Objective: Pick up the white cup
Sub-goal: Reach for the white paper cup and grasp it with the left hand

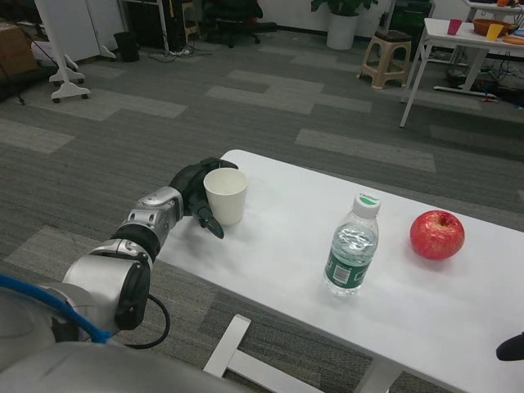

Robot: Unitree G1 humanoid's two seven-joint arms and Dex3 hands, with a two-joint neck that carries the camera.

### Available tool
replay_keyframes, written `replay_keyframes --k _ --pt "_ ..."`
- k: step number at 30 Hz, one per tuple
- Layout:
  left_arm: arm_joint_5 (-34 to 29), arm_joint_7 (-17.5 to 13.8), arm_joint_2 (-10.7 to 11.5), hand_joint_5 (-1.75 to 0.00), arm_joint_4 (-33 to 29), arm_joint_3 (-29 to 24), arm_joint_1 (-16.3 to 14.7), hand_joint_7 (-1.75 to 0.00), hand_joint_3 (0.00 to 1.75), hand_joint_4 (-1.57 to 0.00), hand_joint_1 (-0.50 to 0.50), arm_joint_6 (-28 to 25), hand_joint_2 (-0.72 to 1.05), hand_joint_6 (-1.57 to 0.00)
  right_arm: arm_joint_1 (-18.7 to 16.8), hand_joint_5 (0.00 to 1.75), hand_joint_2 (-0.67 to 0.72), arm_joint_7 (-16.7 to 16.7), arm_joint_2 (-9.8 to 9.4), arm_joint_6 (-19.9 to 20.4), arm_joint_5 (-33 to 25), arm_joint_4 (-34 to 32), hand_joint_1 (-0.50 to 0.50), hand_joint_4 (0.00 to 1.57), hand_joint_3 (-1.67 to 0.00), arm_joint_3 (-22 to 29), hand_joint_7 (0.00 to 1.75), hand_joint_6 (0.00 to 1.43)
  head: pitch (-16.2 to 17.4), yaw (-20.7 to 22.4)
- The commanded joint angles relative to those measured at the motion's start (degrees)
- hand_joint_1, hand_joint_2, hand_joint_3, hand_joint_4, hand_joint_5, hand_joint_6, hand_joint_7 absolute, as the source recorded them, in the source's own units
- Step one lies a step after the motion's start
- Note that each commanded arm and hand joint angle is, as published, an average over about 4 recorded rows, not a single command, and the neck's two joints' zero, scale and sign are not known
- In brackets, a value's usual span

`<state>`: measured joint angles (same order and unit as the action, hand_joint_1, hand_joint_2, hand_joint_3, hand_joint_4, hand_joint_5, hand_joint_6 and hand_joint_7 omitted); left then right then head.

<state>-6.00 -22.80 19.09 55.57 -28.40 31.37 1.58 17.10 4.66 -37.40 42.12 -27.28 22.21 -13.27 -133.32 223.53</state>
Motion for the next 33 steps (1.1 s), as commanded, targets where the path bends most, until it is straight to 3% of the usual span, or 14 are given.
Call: replay_keyframes --k 1,7,13,18,22,27,33 --pt "-1.86 0.08 0.6 -1.75 0.98 0.54 -0.61 -1.68 0.09 0.0 -0.5 -1.23 -0.55 -0.73 0.04 0.0 0.72 0.26 0.22 -0.19 -0.31 0.02 -0.46 0.0 0.0 -0.22 0.0 0.0 0.1 0.04" --pt "-4.32 0.04 0.82 -1.75 1.12 0.75 -0.79 -1.68 0.09 0.0 -0.5 -1.01 -0.37 -1.05 0.04 0.0 0.72 0.26 0.26 -0.19 -0.31 0.02 -0.46 0.0 0.0 -0.3 0.0 0.0 0.26 0.07" --pt "-5.07 0.08 1.13 -1.75 1.12 1.81 -0.79 -1.68 0.09 -0.11 -0.2 0.04 0.12 -1.24 0.04 0.0 0.72 0.26 0.31 -0.19 -0.31 -0.07 -0.46 0.0 0.0 -0.35 0.0 0.0 0.26 0.07" --pt "-7.03 0.37 1.17 -1.75 1.07 3.35 -1.05 -1.64 0.07 -0.22 -0.12 1.18 0.16 -1.26 -0.03 0.0 0.72 0.26 0.31 -0.19 -0.31 -0.15 -0.46 0.0 0.0 -0.26 0.0 0.0 0.34 -0.26" --pt "-8.01 0.39 1.15 -1.75 -0.38 4.56 -1.62 -1.64 0.0 -0.41 0.04 1.87 0.16 -1.26 -0.05 0.0 0.72 0.28 0.31 -0.19 -0.31 -0.15 -0.46 0.0 0.0 -0.26 0.0 0.0 0.36 -0.37" --pt "-8.32 0.35 1.26 -1.75 -5.83 6.82 -2.46 -1.61 0.02 -0.45 0.12 1.27 0.16 -1.26 -0.05 0.0 0.72 0.35 0.31 -0.19 -0.31 -0.11 -0.46 0.0 0.0 -0.3 0.0 0.0 0.35 -1.33" --pt "-7.22 -0.09 2.05 -1.75 -15.87 10.2 -2.9 -1.61 0.0 -0.45 0.14 -6.13 0.16 -1.26 -0.05 0.0 0.72 0.35 0.31 -0.19 -0.31 -0.07 -0.46 0.0 0.0 -0.37 0.0 0.0 0.63 -4.98"
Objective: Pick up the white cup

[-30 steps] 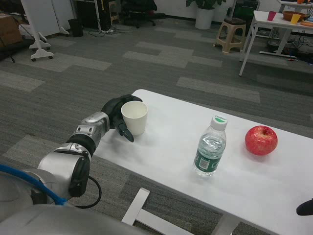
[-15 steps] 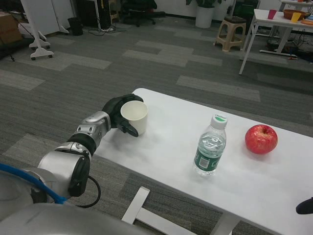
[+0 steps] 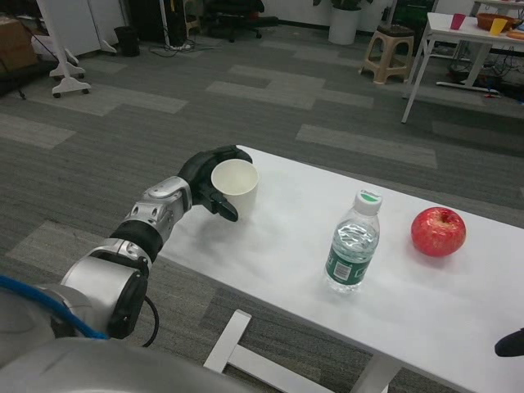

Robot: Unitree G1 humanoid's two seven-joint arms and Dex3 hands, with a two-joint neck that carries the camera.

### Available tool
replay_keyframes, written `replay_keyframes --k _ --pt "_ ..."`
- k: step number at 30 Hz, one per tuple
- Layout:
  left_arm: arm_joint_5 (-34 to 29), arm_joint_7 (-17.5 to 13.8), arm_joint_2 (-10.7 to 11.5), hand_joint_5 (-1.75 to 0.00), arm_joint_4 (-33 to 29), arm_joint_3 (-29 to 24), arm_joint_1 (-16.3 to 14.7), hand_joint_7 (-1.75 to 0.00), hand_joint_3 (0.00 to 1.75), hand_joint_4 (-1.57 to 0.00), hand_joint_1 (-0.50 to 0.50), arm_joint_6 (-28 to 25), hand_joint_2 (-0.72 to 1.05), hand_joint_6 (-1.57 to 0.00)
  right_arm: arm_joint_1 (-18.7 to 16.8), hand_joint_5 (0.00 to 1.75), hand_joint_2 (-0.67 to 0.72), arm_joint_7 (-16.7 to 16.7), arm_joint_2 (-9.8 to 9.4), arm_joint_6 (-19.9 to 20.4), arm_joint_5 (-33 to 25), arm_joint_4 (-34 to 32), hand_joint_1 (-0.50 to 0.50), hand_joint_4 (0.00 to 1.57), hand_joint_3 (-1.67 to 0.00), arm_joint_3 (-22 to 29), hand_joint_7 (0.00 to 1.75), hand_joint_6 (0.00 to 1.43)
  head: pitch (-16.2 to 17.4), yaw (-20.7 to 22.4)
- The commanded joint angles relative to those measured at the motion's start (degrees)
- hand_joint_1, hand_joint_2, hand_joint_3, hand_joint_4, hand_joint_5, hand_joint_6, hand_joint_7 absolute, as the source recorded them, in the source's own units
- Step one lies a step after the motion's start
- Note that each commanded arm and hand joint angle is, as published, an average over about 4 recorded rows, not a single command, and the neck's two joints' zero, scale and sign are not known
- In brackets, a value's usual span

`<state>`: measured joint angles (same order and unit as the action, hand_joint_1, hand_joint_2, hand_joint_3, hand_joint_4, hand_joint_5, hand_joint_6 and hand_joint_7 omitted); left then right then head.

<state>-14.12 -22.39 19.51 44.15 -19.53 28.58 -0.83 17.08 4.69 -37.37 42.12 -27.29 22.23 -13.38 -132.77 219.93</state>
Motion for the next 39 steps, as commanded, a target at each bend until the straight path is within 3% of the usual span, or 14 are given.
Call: replay_keyframes --k 1,8,16,23,28,39 --pt "1.22 -0.48 1.78 -1.75 -5.96 1.72 -0.15 -1.61 0.0 -0.45 0.14 -4.97 0.16 -1.26 -0.02 0.0 0.72 0.32 0.28 -0.19 -0.3 -0.08 -0.46 0.0 0.0 -0.29 0.0 0.0 0.07 -1.78" --pt "2.01 -0.46 2.95 -1.75 -12.58 4.37 -0.64 -1.61 0.04 -0.45 0.14 -9.67 0.25 -1.26 -0.2 0.0 0.72 0.3 0.28 -0.19 -0.3 -0.08 -0.46 0.0 0.0 -0.44 0.0 0.0 -0.04 -6.66" --pt "-0.25 -0.37 3.43 -1.75 -14.71 6.88 -0.9 -1.61 0.0 -0.45 0.14 -10.42 0.25 -1.26 -0.16 0.0 0.72 0.19 0.19 -0.24 -0.3 0.01 -0.46 0.0 0.0 -2.26 0.0 0.0 -0.99 -20.97" --pt "-1.28 -0.37 3.43 -1.75 -14.62 7.82 -0.66 -1.61 0.09 -0.45 0.14 -10.42 0.25 -1.26 0.46 0.0 0.72 0.14 -0.01 -0.21 -0.3 -0.04 -0.46 0.0 0.0 -4.06 0.0 0.0 -1.55 -29.54" --pt "-1.26 -0.37 3.43 -1.75 -14.44 7.93 -0.5 -1.61 0.09 -0.45 0.14 -10.42 0.25 -1.26 1.38 0.0 0.72 0.01 -0.42 -0.24 -0.3 -0.34 -0.46 0.0 0.0 -6.17 0.0 0.0 -1.74 -31.57" --pt "-1.59 -0.37 3.34 -1.75 -14.36 8.11 -0.37 -1.61 0.07 -0.45 0.14 -10.33 0.25 -1.26 3.78 0.0 0.72 -0.03 -0.6 -0.19 -0.3 -0.21 -0.46 0.0 0.0 -9.38 0.0 0.0 -2.81 -30.99"
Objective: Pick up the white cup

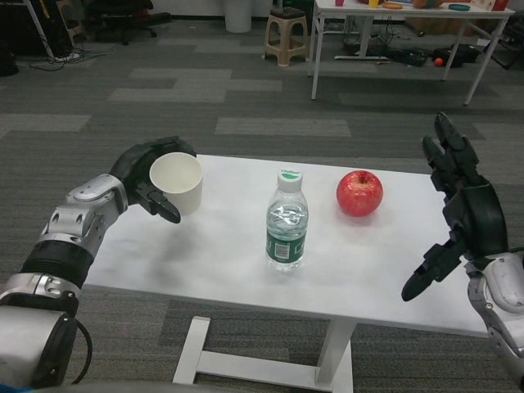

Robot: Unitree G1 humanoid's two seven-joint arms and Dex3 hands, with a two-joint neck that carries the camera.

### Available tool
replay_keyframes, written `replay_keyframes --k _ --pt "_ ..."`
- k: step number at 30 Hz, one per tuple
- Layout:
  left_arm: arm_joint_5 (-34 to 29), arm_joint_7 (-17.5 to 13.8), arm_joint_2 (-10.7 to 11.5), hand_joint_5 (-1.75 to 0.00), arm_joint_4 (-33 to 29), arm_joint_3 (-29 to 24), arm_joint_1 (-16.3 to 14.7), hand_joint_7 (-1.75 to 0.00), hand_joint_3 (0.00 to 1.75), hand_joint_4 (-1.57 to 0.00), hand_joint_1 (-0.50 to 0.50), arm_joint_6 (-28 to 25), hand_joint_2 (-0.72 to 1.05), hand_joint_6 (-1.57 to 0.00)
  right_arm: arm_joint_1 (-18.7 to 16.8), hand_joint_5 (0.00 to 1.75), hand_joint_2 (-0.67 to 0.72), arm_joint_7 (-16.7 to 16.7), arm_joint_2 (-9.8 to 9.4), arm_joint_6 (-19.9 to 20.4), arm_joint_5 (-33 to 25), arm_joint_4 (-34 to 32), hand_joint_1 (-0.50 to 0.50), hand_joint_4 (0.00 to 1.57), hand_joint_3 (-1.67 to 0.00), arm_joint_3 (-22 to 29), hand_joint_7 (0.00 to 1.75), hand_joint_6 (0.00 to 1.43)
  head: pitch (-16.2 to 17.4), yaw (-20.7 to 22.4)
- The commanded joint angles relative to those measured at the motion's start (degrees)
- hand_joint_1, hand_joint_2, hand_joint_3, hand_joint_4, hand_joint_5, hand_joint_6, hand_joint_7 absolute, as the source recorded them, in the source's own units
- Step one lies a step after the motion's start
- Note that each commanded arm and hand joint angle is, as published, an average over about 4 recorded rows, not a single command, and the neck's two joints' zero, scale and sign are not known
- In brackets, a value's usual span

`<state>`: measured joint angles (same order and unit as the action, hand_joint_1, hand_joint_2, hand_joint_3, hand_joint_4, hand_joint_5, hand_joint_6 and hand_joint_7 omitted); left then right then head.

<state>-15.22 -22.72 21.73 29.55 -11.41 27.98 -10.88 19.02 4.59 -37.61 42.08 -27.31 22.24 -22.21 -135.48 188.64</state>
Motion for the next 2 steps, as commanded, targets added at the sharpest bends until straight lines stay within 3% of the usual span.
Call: replay_keyframes --k 1,2 --pt "-0.56 -0.05 1.12 -1.75 0.24 0.0 0.24 -1.61 0.04 -0.45 0.14 -0.28 0.25 -1.26 1.94 0.0 0.72 0.06 -0.36 -0.16 -0.28 -0.29 -0.46 0.0 0.0 -0.69 0.0 0.0 -0.12 0.58" --pt "-0.57 -0.05 1.12 -1.75 0.24 0.01 0.24 -1.61 0.03 -0.45 0.14 -0.28 0.25 -1.26 1.96 0.0 0.72 0.06 -0.36 -0.16 -0.28 -0.3 -0.46 0.0 0.0 -0.7 0.0 0.0 -0.05 0.66"
